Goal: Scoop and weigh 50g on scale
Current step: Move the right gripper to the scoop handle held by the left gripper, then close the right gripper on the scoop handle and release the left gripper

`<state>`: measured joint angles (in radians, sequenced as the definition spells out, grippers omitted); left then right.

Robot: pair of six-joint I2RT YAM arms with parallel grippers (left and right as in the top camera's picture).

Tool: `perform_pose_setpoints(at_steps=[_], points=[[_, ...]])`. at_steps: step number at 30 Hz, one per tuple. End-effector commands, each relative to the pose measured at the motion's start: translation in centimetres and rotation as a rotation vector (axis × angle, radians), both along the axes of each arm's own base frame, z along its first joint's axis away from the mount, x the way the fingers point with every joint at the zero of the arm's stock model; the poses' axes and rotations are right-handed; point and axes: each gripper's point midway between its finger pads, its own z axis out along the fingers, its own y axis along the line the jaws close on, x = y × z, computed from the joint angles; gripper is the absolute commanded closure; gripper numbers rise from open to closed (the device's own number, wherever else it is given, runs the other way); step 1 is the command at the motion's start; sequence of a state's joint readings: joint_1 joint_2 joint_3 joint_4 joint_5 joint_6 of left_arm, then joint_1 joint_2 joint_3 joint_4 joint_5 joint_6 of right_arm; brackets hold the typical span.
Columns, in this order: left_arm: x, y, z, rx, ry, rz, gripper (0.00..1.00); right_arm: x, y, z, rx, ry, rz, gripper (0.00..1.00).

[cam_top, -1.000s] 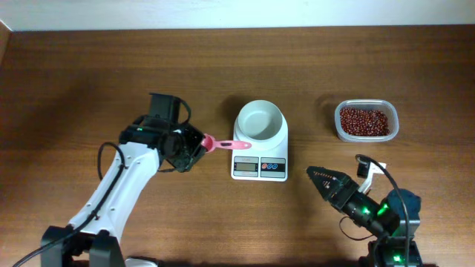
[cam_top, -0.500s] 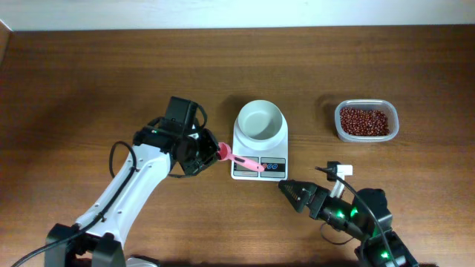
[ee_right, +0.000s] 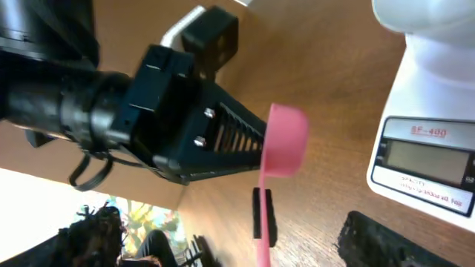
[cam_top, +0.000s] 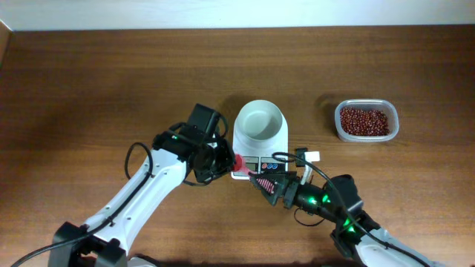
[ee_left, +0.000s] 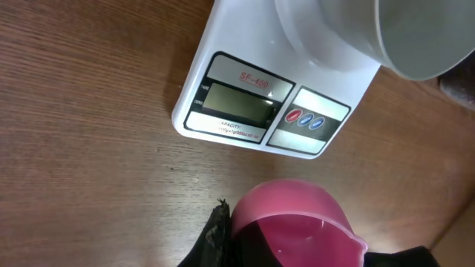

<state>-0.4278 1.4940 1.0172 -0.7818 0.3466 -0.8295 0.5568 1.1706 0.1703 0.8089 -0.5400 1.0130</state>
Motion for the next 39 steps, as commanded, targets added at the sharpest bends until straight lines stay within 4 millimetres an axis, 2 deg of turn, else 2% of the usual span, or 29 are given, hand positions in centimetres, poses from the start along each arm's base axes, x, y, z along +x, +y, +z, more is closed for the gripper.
perform_pose_setpoints(at_steps=[1, 4, 9, 14, 20, 24, 29, 39], points=[[0.4, 0.0, 0.9, 0.008, -0.043, -0.014, 1.00, -0.1, 0.6, -0.7, -0.016, 0.012, 0.021, 0.11], [0.4, -0.1, 0.9, 0.008, -0.043, -0.017, 1.00, -0.1, 0.6, -0.6, -0.008, 0.020, 0.019, 0.20], [0.2, -0.3, 0.7, 0.034, -0.043, 0.005, 1.00, -0.1, 0.6, -0.6, 0.009, 0.049, 0.013, 0.27], [-0.4, -1.1, 0.4, 0.069, -0.026, 0.067, 1.00, -0.1, 0.6, -0.7, 0.009, 0.056, 0.012, 0.38], [-0.8, -1.0, 0.3, 0.078, 0.017, 0.158, 1.00, 0.0, 0.5, -0.7, 0.010, 0.059, 0.004, 0.52], [-0.6, -0.8, 0.2, 0.088, 0.016, 0.190, 1.00, 0.0, 0.5, -0.7, 0.011, 0.063, 0.003, 0.53], [-0.8, -1.6, 0.2, 0.102, -0.014, 0.161, 1.00, 0.0, 0.5, -0.7, 0.011, 0.063, 0.003, 0.53], [-0.9, -1.9, 0.3, 0.106, -0.027, 0.151, 1.00, 0.0, 0.5, -0.7, 0.010, 0.064, 0.003, 0.72]])
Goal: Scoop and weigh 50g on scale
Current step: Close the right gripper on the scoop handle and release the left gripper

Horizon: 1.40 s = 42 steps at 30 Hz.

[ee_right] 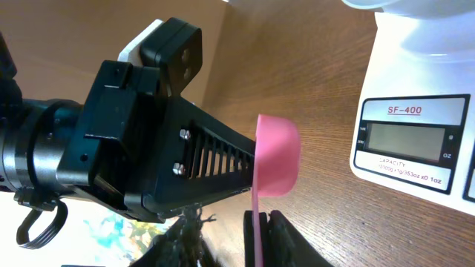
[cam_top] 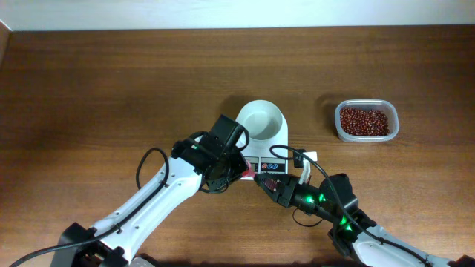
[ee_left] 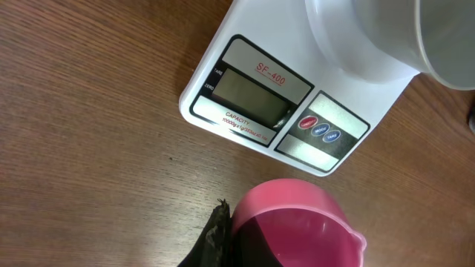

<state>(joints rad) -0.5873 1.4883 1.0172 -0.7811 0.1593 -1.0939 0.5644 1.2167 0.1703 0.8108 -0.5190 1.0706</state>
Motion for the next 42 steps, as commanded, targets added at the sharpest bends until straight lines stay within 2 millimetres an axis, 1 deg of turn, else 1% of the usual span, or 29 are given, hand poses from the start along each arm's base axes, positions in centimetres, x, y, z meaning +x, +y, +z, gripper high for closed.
perform_pose_setpoints(at_steps=[1, 5, 10, 16, 20, 21, 23, 25, 26, 28, 31, 33, 36, 38, 40, 42], points=[[0.5, -0.3, 0.9, -0.006, -0.032, 0.007, 1.00, -0.2, 0.4, 0.6, 0.010, -0.018, 0.026, 0.73], [0.4, -0.3, 0.8, -0.005, -0.031, 0.007, 1.00, -0.3, 0.3, -0.3, -0.012, 0.016, 0.022, 0.78], [0.1, -0.7, 0.8, -0.004, -0.030, -0.010, 1.00, 0.0, 0.2, -0.4, -0.016, 0.013, 0.004, 0.80], [-0.1, -0.8, 0.8, 0.009, -0.034, -0.017, 1.00, -0.1, 0.2, -0.4, -0.017, 0.014, 0.005, 0.91], [0.1, -0.3, 0.7, 0.032, -0.047, -0.008, 1.00, -0.1, 0.1, -0.5, -0.020, 0.020, 0.004, 0.94], [0.1, -0.3, 0.7, 0.032, -0.047, -0.008, 0.98, -0.1, 0.1, -0.5, -0.020, 0.019, 0.004, 0.96], [0.1, -0.3, 0.7, 0.032, -0.047, -0.008, 0.96, -0.1, 0.1, -0.5, -0.020, 0.019, 0.004, 0.96], [0.2, -0.3, 0.7, 0.035, -0.049, -0.006, 0.86, -0.1, 0.1, -0.5, -0.020, 0.019, 0.004, 0.96], [0.3, -0.1, 0.7, 0.044, -0.054, -0.003, 0.77, -0.1, 0.1, -0.5, -0.020, 0.019, 0.004, 0.96], [0.4, 0.0, 0.7, 0.049, -0.058, 0.000, 0.66, -0.1, 0.1, -0.5, -0.020, 0.019, 0.004, 0.96], [0.4, 0.0, 0.7, 0.049, -0.060, 0.000, 0.53, -0.1, 0.1, -0.5, -0.020, 0.019, 0.004, 0.96], [0.7, 0.4, 0.6, 0.073, -0.076, 0.007, 0.43, -0.1, 0.1, -0.5, -0.021, 0.019, 0.004, 0.96], [1.4, 0.5, 1.2, 0.083, -0.113, -0.051, 0.35, -0.1, 0.1, -0.5, -0.021, 0.019, 0.004, 0.96], [2.7, 0.8, 2.8, 0.074, -0.168, -0.076, 0.27, -0.1, 0.1, -0.5, -0.021, 0.019, 0.004, 0.96], [3.5, 1.2, 4.0, 0.062, -0.205, -0.067, 0.23, 0.0, 0.1, -0.5, -0.020, 0.019, 0.002, 0.96], [3.9, 1.8, 4.9, 0.053, -0.228, -0.051, 0.20, 0.0, 0.1, -0.4, -0.018, 0.015, 0.002, 0.96]])
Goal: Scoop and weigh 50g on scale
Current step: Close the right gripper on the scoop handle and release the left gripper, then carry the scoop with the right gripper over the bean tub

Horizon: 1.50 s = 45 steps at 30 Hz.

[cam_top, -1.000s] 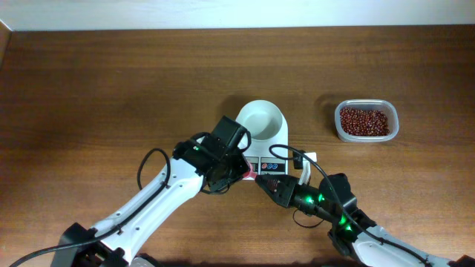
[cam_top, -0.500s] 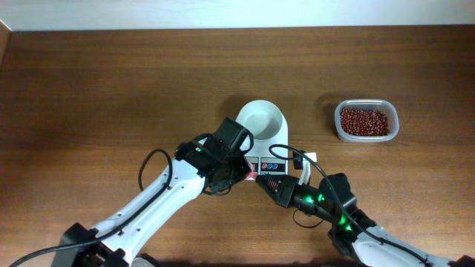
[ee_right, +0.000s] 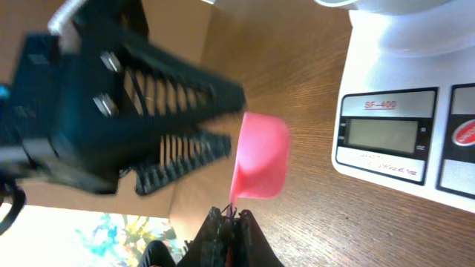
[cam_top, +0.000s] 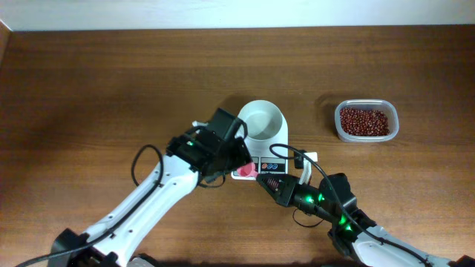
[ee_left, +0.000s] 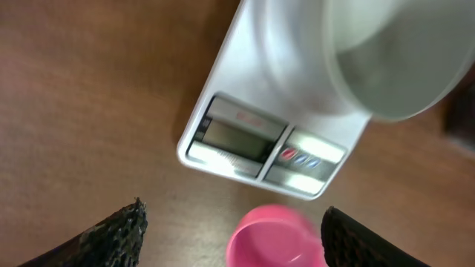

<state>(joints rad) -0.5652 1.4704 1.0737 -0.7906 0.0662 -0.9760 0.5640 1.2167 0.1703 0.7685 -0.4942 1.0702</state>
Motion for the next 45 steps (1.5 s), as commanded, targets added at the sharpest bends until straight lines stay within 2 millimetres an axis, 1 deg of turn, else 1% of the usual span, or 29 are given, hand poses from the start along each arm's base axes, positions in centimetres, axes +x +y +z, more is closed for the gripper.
perform_pose_setpoints(at_steps=[1, 3, 6, 7, 8, 10, 12, 13, 15, 18, 19, 21, 23, 24, 25, 29, 30, 31, 32, 33, 36, 38, 39, 41, 44, 45], points=[[1.6, 1.0, 3.1, -0.010, -0.112, -0.008, 0.20, -0.2, 0.4, 0.6, 0.011, -0.018, 0.026, 0.96], [1.8, 1.5, 4.0, 0.006, -0.155, -0.037, 0.19, 0.0, 0.5, 1.1, 0.025, -0.040, 0.025, 0.96], [2.0, 2.2, 4.8, 0.029, -0.195, -0.026, 0.18, 0.4, 0.5, 2.7, 0.062, -0.099, 0.021, 0.96], [2.1, 2.3, 5.1, 0.032, -0.207, -0.021, 0.18, 0.7, 0.2, 2.7, 0.062, -0.100, 0.008, 0.96], [2.1, 2.5, 5.5, 0.032, -0.222, -0.017, 0.13, 1.2, -0.4, 2.6, 0.061, -0.093, -0.006, 0.96], [2.2, 3.1, 6.0, 0.053, -0.247, 0.000, 0.10, 1.9, -1.5, 3.1, 0.079, -0.106, -0.011, 0.96], [2.3, 3.3, 6.1, 0.062, -0.255, 0.006, 0.08, 2.5, -2.6, 4.2, 0.134, -0.096, -0.024, 0.96], [2.3, 3.3, 6.1, 0.062, -0.255, 0.006, 0.08, 2.6, -3.1, 5.2, 0.169, -0.114, -0.016, 0.96], [2.3, 3.3, 6.1, 0.061, -0.256, 0.006, 0.08, 2.6, -3.4, 7.0, 0.221, -0.158, 0.002, 0.96], [2.4, 3.2, 6.2, 0.059, -0.257, 0.007, 0.06, 2.9, -4.1, 9.0, 0.280, -0.199, -0.016, 0.96], [2.4, 3.2, 6.2, 0.059, -0.257, 0.007, 0.01, 3.2, -4.7, 9.4, 0.299, -0.195, -0.032, 0.96], [2.3, 3.2, 6.1, 0.056, -0.256, 0.005, 0.01, 3.6, -6.0, 10.6, 0.337, -0.211, -0.057, 0.96], [2.3, 3.2, 6.1, 0.056, -0.256, 0.005, 0.01, 3.5, -7.0, 12.2, 0.381, -0.245, -0.054, 0.96], [2.3, 3.2, 6.1, 0.056, -0.256, 0.005, 0.01, 3.2, -7.8, 13.5, 0.413, -0.281, -0.053, 0.96], [2.3, 3.2, 6.2, 0.056, -0.256, 0.005, 0.01, 3.0, -8.5, 14.3, 0.433, -0.296, -0.053, 0.96], [2.1, 2.7, 6.1, 0.033, -0.244, -0.009, 0.00, 3.2, -10.1, 14.9, 0.450, -0.288, -0.072, 0.96], [2.1, 2.7, 6.1, 0.032, -0.244, -0.010, 0.07, 3.1, -10.5, 15.2, 0.461, -0.290, -0.074, 0.96], [2.1, 2.6, 6.1, 0.032, -0.244, -0.012, 0.24, 3.0, -10.9, 15.3, 0.467, -0.279, -0.077, 0.96], [2.1, 2.6, 6.1, 0.031, -0.244, -0.012, 0.32, 3.0, -11.1, 15.4, 0.462, -0.287, -0.078, 0.96], [2.1, 2.6, 6.1, 0.031, -0.244, -0.012, 0.43, 2.8, -11.3, 15.6, 0.455, -0.300, -0.078, 0.96], [2.0, 2.6, 6.1, 0.028, -0.242, -0.014, 0.66, 2.3, -11.6, 16.2, 0.454, -0.318, -0.074, 0.96], [2.3, 2.4, 6.3, 0.021, -0.256, -0.013, 0.85, 1.7, -11.4, 16.7, 0.445, -0.343, -0.055, 0.96], [2.5, 2.3, 6.5, 0.016, -0.263, -0.012, 0.88, 1.5, -11.4, 16.9, 0.444, -0.351, -0.052, 0.96], [2.3, 2.1, 6.4, 0.007, -0.258, -0.020, 1.00, 1.4, -11.4, 17.0, 0.444, -0.357, -0.050, 0.96], [1.6, 0.4, 6.5, -0.003, -0.267, -0.071, 1.00, 1.4, -11.4, 17.0, 0.443, -0.357, -0.048, 0.96], [1.4, 0.1, 6.5, 0.021, -0.283, -0.084, 1.00, 1.4, -11.4, 17.0, 0.443, -0.357, -0.048, 0.96]])
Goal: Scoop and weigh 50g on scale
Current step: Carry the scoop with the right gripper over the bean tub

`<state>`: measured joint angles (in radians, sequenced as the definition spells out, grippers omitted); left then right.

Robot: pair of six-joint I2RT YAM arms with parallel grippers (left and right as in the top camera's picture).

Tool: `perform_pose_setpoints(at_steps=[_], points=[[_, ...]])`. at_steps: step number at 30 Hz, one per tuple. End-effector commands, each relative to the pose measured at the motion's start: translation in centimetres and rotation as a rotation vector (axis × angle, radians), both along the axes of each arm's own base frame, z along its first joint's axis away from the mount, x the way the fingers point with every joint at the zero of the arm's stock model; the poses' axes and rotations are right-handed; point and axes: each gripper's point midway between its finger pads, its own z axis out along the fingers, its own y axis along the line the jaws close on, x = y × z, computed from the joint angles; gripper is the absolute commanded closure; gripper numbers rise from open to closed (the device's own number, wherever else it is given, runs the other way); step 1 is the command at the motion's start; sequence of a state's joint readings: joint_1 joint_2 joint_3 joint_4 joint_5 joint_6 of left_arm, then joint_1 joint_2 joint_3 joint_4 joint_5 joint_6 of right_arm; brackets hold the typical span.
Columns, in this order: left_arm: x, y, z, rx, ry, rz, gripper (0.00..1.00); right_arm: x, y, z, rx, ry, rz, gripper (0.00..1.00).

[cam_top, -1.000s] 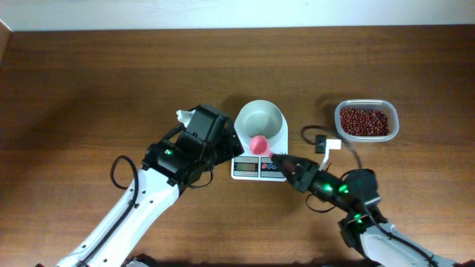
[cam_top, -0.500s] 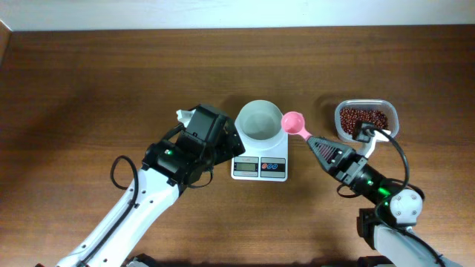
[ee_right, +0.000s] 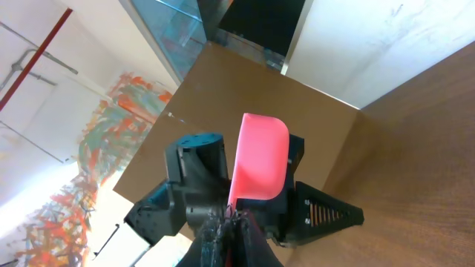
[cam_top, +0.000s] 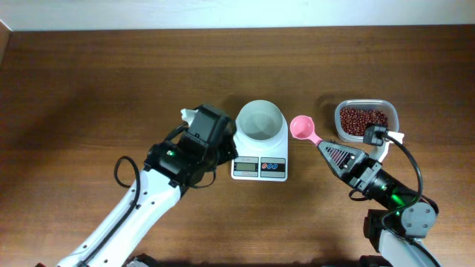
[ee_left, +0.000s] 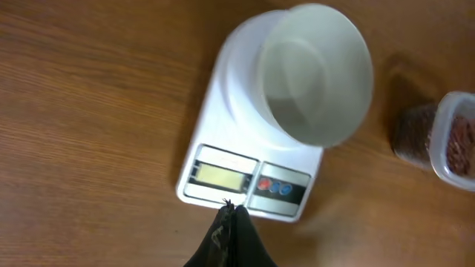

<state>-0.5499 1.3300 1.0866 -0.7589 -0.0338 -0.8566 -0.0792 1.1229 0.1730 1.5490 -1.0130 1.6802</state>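
The pink scoop (cam_top: 302, 127) hangs empty between the scale and the bean tub, with my right gripper (cam_top: 324, 146) shut on its handle. In the right wrist view the pink scoop (ee_right: 260, 167) stands up from my right gripper (ee_right: 231, 216). A white bowl (cam_top: 260, 121) sits empty on the white scale (cam_top: 259, 168). My left gripper (cam_top: 221, 157) is shut on nothing at the scale's left front corner; the left wrist view shows my left gripper (ee_left: 234, 215) just before the scale (ee_left: 223, 141), whose display (ee_left: 219, 176) looks yellowish. Red beans fill the clear tub (cam_top: 366, 120).
The wooden table (cam_top: 89, 81) spreads wide to the left and back. The bean tub (ee_left: 454, 141) shows blurred at the right edge of the left wrist view. The table's far edge (cam_top: 237, 28) meets a pale wall.
My right gripper has moved from the scale's front to the right of the bowl, scoop in hand. My left gripper, open by the scoop then, has drawn back and shut.
At first my left gripper held the pink scoop's cup in front of the scale while my right gripper stood open around its handle. Then the right one was shut on the handle and the left one open. Now the right one holds the scoop near the bean tub.
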Motion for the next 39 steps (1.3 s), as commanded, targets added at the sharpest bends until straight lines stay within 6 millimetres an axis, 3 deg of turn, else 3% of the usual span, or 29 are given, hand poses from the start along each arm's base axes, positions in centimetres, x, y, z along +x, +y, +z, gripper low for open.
perform_pose_setpoints(at_steps=[1, 5, 11, 16, 20, 22, 24, 30, 32, 35, 39], points=[[-0.4, -1.6, 1.0, 0.053, -0.073, -0.039, 1.00, -0.4, -0.1, 0.7, -0.006, -0.040, 0.000, 0.96], [-1.1, -3.0, -0.5, 0.150, -0.084, -0.083, 1.00, -0.4, -0.1, 0.7, -0.007, -0.039, 0.001, 0.96], [-1.0, -6.0, -1.4, 0.287, -0.173, -0.401, 1.00, -0.5, 0.1, 0.6, -0.015, -0.038, 0.011, 0.96], [-1.0, -6.4, -2.5, 0.379, -0.192, -0.555, 1.00, -0.4, 0.1, 0.3, -0.016, -0.021, 0.014, 0.96], [-1.0, -7.0, -4.9, 0.419, -0.146, -0.625, 1.00, 0.1, 0.0, -0.3, -0.013, 0.023, 0.013, 0.96], [-1.9, -8.7, -6.9, 0.395, -0.117, -0.784, 1.00, 0.2, 0.0, -0.5, -0.025, 0.015, 0.006, 0.96], [-2.3, -9.7, -7.6, 0.372, -0.115, -0.861, 1.00, 0.5, -0.2, -0.5, -0.017, 0.020, -0.010, 0.96], [-1.8, -10.1, -7.3, 0.366, -0.146, -0.865, 1.00, 2.7, -2.1, 0.1, -0.035, -0.105, -0.213, 0.96], [-1.8, -10.1, -7.3, 0.366, -0.145, -0.865, 1.00, 3.6, -2.3, -1.2, -0.124, -0.141, -0.267, 0.96], [-1.8, -10.1, -7.3, 0.366, -0.145, -0.865, 1.00, 6.0, -3.8, -5.8, -0.249, -0.018, -0.373, 0.96], [-1.8, -10.1, -7.3, 0.366, -0.145, -0.865, 1.00, 5.4, -5.9, -5.5, -0.287, -0.045, -0.359, 0.96]])
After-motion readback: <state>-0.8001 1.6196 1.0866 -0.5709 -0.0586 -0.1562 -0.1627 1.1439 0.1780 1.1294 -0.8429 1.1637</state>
